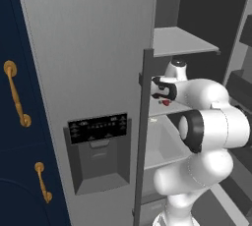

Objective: Take the strawberry from the fridge and place it on top of the pancake, located on the dining counter.

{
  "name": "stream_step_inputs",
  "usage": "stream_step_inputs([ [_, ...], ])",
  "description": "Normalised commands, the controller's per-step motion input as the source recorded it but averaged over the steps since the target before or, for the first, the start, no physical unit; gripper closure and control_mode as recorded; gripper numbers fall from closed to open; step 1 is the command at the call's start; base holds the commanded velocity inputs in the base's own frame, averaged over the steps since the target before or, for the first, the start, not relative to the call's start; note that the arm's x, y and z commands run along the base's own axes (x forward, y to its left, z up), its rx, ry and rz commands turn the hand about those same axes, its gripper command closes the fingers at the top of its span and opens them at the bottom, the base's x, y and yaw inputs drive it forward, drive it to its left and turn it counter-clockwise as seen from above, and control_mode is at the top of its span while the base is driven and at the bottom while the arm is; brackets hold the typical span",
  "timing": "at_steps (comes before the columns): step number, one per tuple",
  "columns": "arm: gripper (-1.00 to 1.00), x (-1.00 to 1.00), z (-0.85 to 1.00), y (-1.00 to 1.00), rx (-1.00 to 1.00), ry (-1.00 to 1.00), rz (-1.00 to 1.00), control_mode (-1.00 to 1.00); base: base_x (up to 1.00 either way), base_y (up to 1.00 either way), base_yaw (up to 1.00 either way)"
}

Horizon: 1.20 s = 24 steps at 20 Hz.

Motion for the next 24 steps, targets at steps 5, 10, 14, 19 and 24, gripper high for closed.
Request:
stream_step_inputs([
  [5, 1.0, -0.54, -0.02, 0.0, 0.0, -0.04, -0.05, -1.0, 0.0, 0.0, 0.0],
  [10, 1.0, -0.72, 0.0, 0.0, 0.0, -0.04, -0.09, -1.0, 0.0, 0.0, 0.0],
  [14, 1.0, -0.9, 0.31, 0.01, 0.0, 0.0, -0.08, -1.0, 0.0, 0.0, 0.0],
  [19, 1.0, -1.0, 0.53, 0.01, 0.0, 0.0, -0.06, -1.0, 0.0, 0.0, 0.0],
  [24, 1.0, -1.0, 0.57, 0.16, 0.05, 0.02, 0.04, -1.0, 0.0, 0.0, 0.0],
])
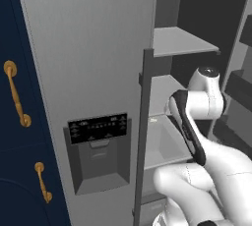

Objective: Take the strawberry from the fridge and place it on top of the pancake, located on the dining counter.

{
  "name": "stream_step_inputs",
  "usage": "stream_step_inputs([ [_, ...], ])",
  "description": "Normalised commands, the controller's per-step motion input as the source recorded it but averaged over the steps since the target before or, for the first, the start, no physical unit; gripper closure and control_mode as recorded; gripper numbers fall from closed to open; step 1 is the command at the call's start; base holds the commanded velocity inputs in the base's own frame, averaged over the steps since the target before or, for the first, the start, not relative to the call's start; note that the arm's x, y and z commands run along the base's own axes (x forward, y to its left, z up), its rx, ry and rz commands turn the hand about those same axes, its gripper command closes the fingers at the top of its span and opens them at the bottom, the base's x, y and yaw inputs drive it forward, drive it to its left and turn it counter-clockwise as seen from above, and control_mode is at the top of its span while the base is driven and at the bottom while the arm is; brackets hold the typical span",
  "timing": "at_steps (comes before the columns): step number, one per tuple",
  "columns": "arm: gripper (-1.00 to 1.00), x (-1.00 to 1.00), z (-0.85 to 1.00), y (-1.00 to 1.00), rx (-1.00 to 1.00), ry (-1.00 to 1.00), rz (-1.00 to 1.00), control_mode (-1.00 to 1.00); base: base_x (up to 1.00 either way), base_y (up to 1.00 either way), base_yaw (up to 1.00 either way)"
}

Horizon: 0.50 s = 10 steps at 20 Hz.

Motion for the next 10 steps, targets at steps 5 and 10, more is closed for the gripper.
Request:
stream_step_inputs([
  [5, 1.0, -0.92, 0.73, 0.43, -0.06, 0.04, 0.03, -1.0, 0.0, 0.0, 0.0],
  [10, 1.0, -0.83, 0.26, -0.03, -0.1, 0.09, 0.02, -1.0, 0.0, 0.0, 0.0],
])
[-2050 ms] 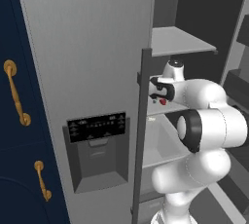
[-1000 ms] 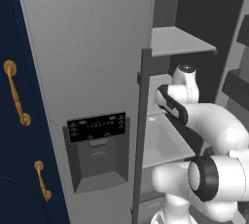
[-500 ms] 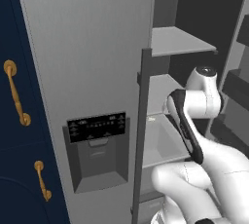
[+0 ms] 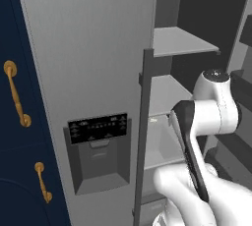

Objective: Take the strawberry from the fridge and place it on top of the pancake, located on the dining counter.

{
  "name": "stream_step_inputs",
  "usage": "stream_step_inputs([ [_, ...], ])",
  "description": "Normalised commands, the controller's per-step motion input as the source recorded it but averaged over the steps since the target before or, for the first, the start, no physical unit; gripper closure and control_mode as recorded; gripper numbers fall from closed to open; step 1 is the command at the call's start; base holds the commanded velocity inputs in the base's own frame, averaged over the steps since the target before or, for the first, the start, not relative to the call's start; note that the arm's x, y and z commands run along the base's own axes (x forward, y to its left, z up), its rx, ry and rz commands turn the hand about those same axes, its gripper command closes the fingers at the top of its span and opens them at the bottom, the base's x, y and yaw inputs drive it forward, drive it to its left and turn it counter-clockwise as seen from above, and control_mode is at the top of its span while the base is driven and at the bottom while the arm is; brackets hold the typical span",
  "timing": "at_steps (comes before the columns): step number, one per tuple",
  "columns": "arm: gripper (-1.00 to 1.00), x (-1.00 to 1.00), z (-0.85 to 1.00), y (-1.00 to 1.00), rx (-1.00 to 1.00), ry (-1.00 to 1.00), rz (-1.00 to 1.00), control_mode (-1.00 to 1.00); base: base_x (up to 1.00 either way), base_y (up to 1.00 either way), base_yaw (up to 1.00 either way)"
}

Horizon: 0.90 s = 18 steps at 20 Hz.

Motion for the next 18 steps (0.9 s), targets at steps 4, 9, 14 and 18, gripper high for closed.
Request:
stream_step_inputs([
  [4, 1.0, -0.69, 0.78, -0.1, 0.08, 0.01, 0.07, -1.0, 0.0, 0.0, 0.0],
  [9, 1.0, -0.5, 0.56, 0.05, 0.12, 0.03, 0.04, -1.0, 0.0, 0.0, 0.0],
  [14, 1.0, -0.13, 0.01, 0.11, 0.02, -0.01, 0.0, -1.0, 0.0, 0.0, 0.0],
  [18, 1.0, 0.0, 0.0, 0.0, 0.0, 0.0, 0.0, -1.0, 0.0, 0.0, 0.0],
])
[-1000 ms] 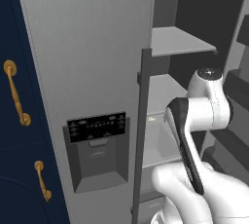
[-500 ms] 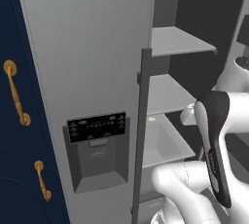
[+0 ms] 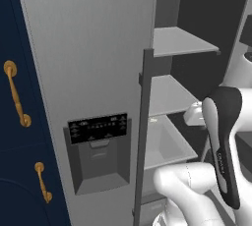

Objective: Take the strawberry from the fridge and place it on top of the pancake, located on the dining counter.

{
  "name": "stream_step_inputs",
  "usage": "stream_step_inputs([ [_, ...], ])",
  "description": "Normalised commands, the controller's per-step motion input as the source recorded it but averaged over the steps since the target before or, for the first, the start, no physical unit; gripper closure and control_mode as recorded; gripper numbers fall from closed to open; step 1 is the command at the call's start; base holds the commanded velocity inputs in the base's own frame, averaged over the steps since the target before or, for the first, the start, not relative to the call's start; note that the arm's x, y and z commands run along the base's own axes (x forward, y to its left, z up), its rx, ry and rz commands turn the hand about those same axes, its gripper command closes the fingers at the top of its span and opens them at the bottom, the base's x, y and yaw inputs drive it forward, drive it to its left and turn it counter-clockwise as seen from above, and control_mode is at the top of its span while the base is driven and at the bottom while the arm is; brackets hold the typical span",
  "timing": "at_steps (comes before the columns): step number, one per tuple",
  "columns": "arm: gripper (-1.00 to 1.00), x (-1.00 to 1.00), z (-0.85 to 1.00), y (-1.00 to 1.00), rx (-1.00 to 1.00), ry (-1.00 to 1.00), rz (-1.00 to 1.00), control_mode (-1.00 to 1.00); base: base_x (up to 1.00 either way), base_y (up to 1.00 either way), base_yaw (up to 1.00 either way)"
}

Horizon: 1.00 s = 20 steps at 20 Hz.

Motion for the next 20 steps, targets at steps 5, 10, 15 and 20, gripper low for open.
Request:
stream_step_inputs([
  [5, 1.0, -0.09, 0.0, 0.0, 0.0, 0.0, 0.0, 1.0, -0.11, 0.01, 0.0],
  [10, 1.0, 0.0, 0.0, 0.0, 0.0, 0.0, 0.0, 1.0, -0.96, 0.05, 0.01],
  [15, 1.0, 0.0, 0.0, 0.0, 0.0, 0.0, 0.0, 1.0, -1.0, -0.03, -0.01],
  [20, 1.0, 0.0, 0.0, 0.0, 0.0, 0.0, 0.0, 1.0, -0.96, -0.58, -0.06],
])
